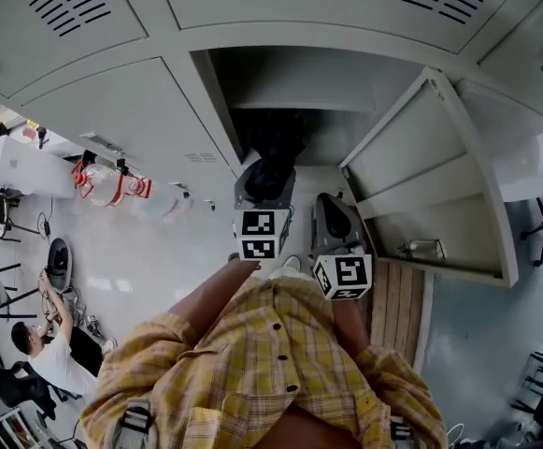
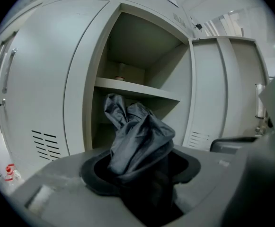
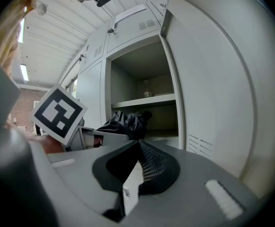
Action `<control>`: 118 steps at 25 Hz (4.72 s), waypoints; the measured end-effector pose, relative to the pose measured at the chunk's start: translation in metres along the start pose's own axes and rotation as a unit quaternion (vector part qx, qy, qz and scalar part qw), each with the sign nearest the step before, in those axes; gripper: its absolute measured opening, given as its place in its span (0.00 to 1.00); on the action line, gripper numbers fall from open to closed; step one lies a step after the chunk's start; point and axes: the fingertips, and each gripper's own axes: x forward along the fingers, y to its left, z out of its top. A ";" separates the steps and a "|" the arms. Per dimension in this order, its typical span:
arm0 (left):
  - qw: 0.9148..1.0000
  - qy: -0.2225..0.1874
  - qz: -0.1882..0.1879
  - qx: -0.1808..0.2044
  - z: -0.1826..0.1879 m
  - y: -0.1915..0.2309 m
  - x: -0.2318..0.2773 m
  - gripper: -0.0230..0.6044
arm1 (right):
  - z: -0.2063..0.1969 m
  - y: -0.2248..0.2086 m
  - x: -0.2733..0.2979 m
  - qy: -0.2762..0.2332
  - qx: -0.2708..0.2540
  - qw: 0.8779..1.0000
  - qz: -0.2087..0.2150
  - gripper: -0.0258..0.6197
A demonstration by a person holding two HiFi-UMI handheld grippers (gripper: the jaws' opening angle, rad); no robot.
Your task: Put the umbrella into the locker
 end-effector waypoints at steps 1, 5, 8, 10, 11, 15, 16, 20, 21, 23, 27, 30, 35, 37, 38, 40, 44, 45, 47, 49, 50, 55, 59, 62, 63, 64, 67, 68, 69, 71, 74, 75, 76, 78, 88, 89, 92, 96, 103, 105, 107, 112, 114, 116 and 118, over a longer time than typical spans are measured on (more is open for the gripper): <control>1.000 0.000 0.001 0.001 0.001 0.000 0.004 0.45 | -0.001 -0.001 0.001 0.001 0.000 1.000 0.001 0.03; 1.000 0.000 0.007 0.004 0.005 0.002 0.017 0.45 | -0.002 -0.002 0.007 0.004 -0.001 1.000 0.005 0.03; 1.000 0.000 0.012 0.007 0.006 0.004 0.028 0.45 | -0.003 -0.006 0.008 0.005 0.000 1.000 0.004 0.03; 1.000 0.002 0.016 0.009 0.006 0.006 0.034 0.45 | -0.004 -0.009 0.009 0.005 0.002 1.000 0.002 0.03; 1.000 0.003 0.018 0.010 0.005 0.007 0.037 0.45 | -0.004 -0.011 0.009 0.005 0.003 1.000 0.001 0.03; 1.000 0.006 0.026 0.015 0.004 0.012 0.049 0.45 | -0.006 -0.016 0.010 0.007 0.004 1.000 -0.002 0.03; 0.999 0.006 0.027 0.016 0.004 0.013 0.052 0.45 | -0.006 -0.017 0.010 0.008 0.004 1.000 -0.002 0.03; 0.999 0.006 0.029 0.029 0.006 0.014 0.064 0.45 | -0.008 -0.019 0.011 0.009 0.008 1.000 -0.002 0.03; 0.999 0.007 0.029 0.033 0.006 0.014 0.067 0.45 | -0.008 -0.019 0.012 0.009 0.009 1.000 -0.001 0.03; 0.999 0.007 0.030 0.037 0.007 0.014 0.072 0.45 | -0.009 -0.019 0.013 0.009 0.010 1.000 0.001 0.03; 0.998 0.014 0.034 0.043 0.007 0.014 0.083 0.45 | -0.010 -0.019 0.014 0.010 0.011 1.000 0.003 0.03; 0.998 0.021 0.036 0.041 0.003 0.015 0.091 0.45 | -0.009 -0.019 0.014 0.010 0.012 1.000 0.004 0.03; 0.998 0.042 0.045 0.029 -0.011 0.017 0.104 0.45 | -0.011 -0.024 0.013 0.012 0.013 1.000 0.000 0.03; 0.997 0.048 0.047 0.031 -0.012 0.016 0.108 0.45 | -0.011 -0.025 0.012 0.012 0.015 1.000 0.000 0.03; 0.997 0.052 0.049 0.032 -0.013 0.016 0.110 0.45 | -0.011 -0.025 0.012 0.012 0.016 1.000 0.000 0.03; 0.996 0.062 0.054 0.032 -0.017 0.016 0.114 0.46 | -0.011 -0.026 0.011 0.012 0.019 1.000 -0.001 0.03; 0.995 0.082 0.057 0.023 -0.028 0.018 0.121 0.45 | -0.012 -0.030 0.008 0.012 0.021 1.000 -0.004 0.03; 0.994 0.086 0.057 0.020 -0.031 0.019 0.122 0.45 | -0.012 -0.031 0.008 0.012 0.021 1.000 -0.005 0.03; 0.994 0.094 0.058 0.014 -0.034 0.019 0.125 0.46 | -0.012 -0.034 0.007 0.013 0.022 1.000 -0.007 0.03; 0.993 0.098 0.058 0.011 -0.037 0.020 0.128 0.46 | -0.012 -0.035 0.006 0.012 0.022 1.000 -0.009 0.03; 0.993 0.097 0.060 0.012 -0.035 0.020 0.129 0.46 | -0.012 -0.036 0.006 0.012 0.022 1.000 -0.009 0.03; 0.995 0.082 0.062 0.009 -0.029 0.020 0.129 0.50 | -0.011 -0.036 0.004 0.010 0.022 1.000 -0.010 0.03; 0.996 0.071 0.049 0.002 -0.023 0.020 0.126 0.57 | -0.011 -0.034 0.002 0.011 0.022 1.000 -0.008 0.03; 0.997 0.060 0.041 0.005 -0.016 0.020 0.119 0.60 | -0.011 -0.029 -0.001 0.012 0.021 1.000 -0.006 0.03; 0.998 0.055 0.039 0.007 -0.013 0.019 0.116 0.60 | -0.011 -0.026 -0.002 0.012 0.021 1.000 -0.005 0.03; 0.998 0.052 0.038 0.009 -0.011 0.019 0.112 0.60 | -0.011 -0.024 -0.003 0.012 0.020 1.000 -0.004 0.03; 0.998 0.047 0.036 0.012 -0.007 0.017 0.098 0.60 | -0.010 -0.018 -0.008 0.011 0.019 1.000 -0.003 0.03; 0.998 0.045 0.035 0.012 -0.005 0.016 0.093 0.60 | -0.010 -0.017 -0.010 0.010 0.019 1.000 -0.004 0.03; 0.998 0.044 0.034 0.011 -0.004 0.015 0.089 0.60 | -0.010 -0.015 -0.012 0.010 0.018 1.000 -0.006 0.03; 0.999 0.041 0.032 0.009 -0.003 0.013 0.080 0.60 | -0.010 -0.012 -0.017 0.009 0.018 1.000 -0.008 0.03; 0.999 0.039 0.027 0.005 -0.005 0.011 0.065 0.60 | -0.010 -0.004 -0.024 0.007 0.016 1.000 -0.009 0.03; 0.999 0.039 0.025 0.003 -0.007 0.010 0.059 0.60 | -0.009 0.000 -0.027 0.006 0.015 1.000 -0.009 0.03; 0.999 0.039 0.022 0.000 -0.008 0.010 0.052 0.60 | -0.009 0.003 -0.030 0.005 0.014 1.000 -0.008 0.03; 0.999 0.038 0.018 -0.004 -0.007 0.008 0.037 0.59 | -0.008 0.008 -0.035 0.003 0.012 1.000 -0.009 0.03; 1.000 0.006 0.000 -0.002 -0.001 -0.006 -0.030 0.48 | 0.000 0.031 -0.064 -0.009 0.008 1.000 -0.017 0.03; 1.000 0.003 -0.002 -0.002 0.000 -0.007 -0.036 0.46 | -0.001 0.033 -0.066 -0.009 0.008 1.000 -0.018 0.03; 1.000 -0.007 -0.006 -0.006 0.000 -0.010 -0.054 0.36 | -0.001 0.038 -0.072 -0.009 0.007 1.000 -0.018 0.03; 1.000 -0.018 -0.009 -0.015 -0.002 -0.012 -0.076 0.20 | 0.003 0.046 -0.077 -0.014 0.004 1.000 -0.018 0.03; 0.999 -0.029 -0.011 -0.009 -0.007 -0.016 -0.104 0.04 | 0.006 0.053 -0.084 -0.019 0.005 1.000 -0.019 0.03; 0.999 -0.032 -0.010 -0.006 -0.007 -0.016 -0.110 0.04 | 0.006 0.053 -0.086 -0.020 0.007 1.000 -0.020 0.03; 0.999 -0.032 -0.011 0.000 -0.011 -0.017 -0.114 0.04 | 0.007 0.053 -0.087 -0.021 0.010 1.000 -0.021 0.03; 0.999 -0.037 -0.019 0.002 -0.012 -0.022 -0.126 0.03 | 0.007 0.053 -0.089 -0.022 0.010 0.999 -0.020 0.03; 0.999 -0.038 -0.019 0.004 -0.013 -0.023 -0.129 0.03 | 0.008 0.053 -0.089 -0.022 0.010 0.999 -0.020 0.03; 0.999 -0.042 -0.021 0.005 -0.014 -0.024 -0.133 0.03 | 0.008 0.053 -0.090 -0.023 0.008 0.999 -0.021 0.03; 0.999 -0.046 -0.022 0.009 -0.014 -0.025 -0.138 0.04 | 0.009 0.053 -0.090 -0.024 0.005 0.999 -0.022 0.03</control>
